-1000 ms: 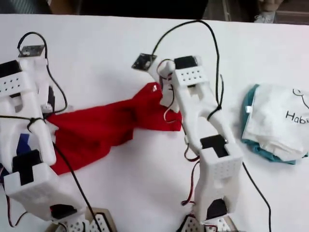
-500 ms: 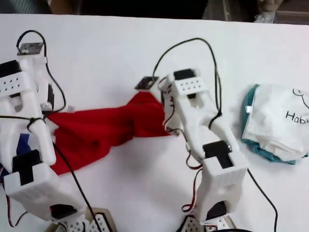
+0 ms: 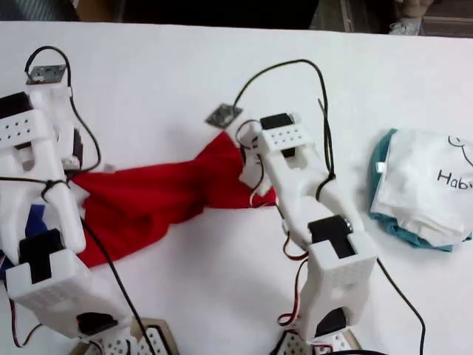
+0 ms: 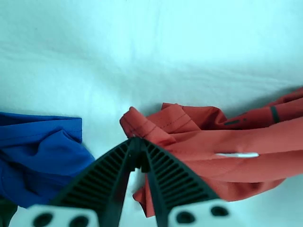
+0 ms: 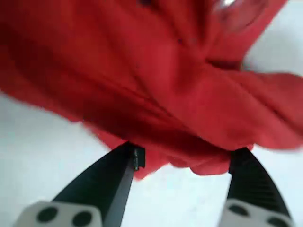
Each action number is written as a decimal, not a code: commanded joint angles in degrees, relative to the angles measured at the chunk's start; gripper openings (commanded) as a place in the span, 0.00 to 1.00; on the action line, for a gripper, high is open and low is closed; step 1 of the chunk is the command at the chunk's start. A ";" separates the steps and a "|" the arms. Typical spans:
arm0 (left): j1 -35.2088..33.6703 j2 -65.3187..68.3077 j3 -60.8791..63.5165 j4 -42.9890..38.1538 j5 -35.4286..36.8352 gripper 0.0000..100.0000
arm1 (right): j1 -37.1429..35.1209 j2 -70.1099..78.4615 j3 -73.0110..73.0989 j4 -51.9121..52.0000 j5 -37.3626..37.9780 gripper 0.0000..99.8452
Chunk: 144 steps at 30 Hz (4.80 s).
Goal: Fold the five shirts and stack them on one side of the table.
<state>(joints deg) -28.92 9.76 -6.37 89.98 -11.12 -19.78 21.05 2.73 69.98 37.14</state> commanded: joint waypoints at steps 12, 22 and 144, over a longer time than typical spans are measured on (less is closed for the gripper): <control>-0.35 -3.08 -2.24 -0.09 0.53 0.03 | 0.22 -2.15 -18.29 4.88 -6.15 0.30; -0.35 -3.08 -2.24 -0.09 0.53 0.03 | 0.04 -2.15 -26.99 17.10 -12.13 0.30; 16.79 -43.08 -25.27 6.77 -2.99 0.03 | 20.00 -66.42 -12.22 1.80 -8.62 0.02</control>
<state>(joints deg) -12.48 -31.82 -29.49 99.12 -12.79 -1.67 -44.00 -8.44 74.55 28.26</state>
